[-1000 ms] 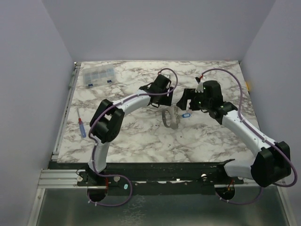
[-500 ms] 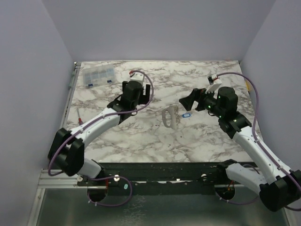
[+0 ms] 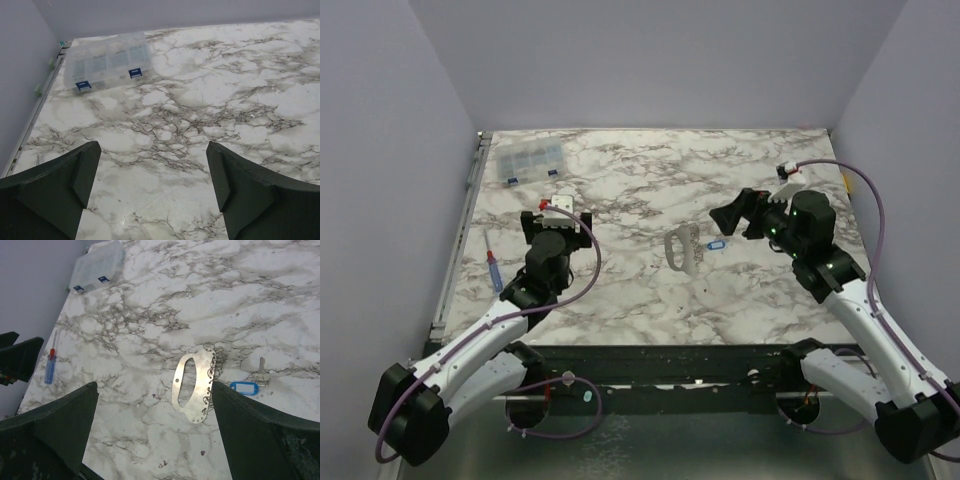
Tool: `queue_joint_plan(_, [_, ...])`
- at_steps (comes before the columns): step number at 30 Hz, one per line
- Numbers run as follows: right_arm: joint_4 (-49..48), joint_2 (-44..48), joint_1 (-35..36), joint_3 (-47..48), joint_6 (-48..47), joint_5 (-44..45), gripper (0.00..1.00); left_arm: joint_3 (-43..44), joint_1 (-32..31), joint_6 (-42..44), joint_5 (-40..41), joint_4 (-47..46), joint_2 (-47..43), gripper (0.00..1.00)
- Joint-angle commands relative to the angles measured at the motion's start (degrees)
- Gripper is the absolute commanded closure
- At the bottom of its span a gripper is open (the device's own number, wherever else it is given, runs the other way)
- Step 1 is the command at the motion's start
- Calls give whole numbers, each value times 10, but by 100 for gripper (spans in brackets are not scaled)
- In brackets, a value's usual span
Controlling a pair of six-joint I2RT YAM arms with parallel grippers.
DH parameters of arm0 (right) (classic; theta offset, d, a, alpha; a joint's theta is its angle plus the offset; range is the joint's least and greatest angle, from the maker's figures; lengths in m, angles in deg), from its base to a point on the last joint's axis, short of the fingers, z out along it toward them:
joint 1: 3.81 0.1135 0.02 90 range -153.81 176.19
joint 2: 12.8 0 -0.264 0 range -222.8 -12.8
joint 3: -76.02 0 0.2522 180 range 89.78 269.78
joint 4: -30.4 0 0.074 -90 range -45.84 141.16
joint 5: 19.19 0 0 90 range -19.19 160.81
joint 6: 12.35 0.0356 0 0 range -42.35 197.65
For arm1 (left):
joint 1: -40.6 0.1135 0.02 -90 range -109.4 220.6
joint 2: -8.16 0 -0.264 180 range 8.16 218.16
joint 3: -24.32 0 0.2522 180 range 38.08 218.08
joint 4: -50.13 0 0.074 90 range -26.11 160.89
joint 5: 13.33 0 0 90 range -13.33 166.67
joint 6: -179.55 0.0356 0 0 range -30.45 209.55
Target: Put the keys on the keyring
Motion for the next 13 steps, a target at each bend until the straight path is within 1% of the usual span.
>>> queue_joint_plan(1, [26, 34, -3, -6, 19, 20, 0, -8, 2, 28, 27, -21, -34, 3])
queue_joint_plan(6, [26, 50, -3, -11, 40, 7, 0, -8, 2, 32, 22, -16, -46, 3])
queue_joint_plan(8, [13, 58, -3, -19, 44, -9, 0, -8, 2, 32, 17, -14, -50, 3])
queue_joint_plan(13, [38, 47, -3, 5, 57, -3, 0, -7, 2, 32, 9, -13, -54, 3])
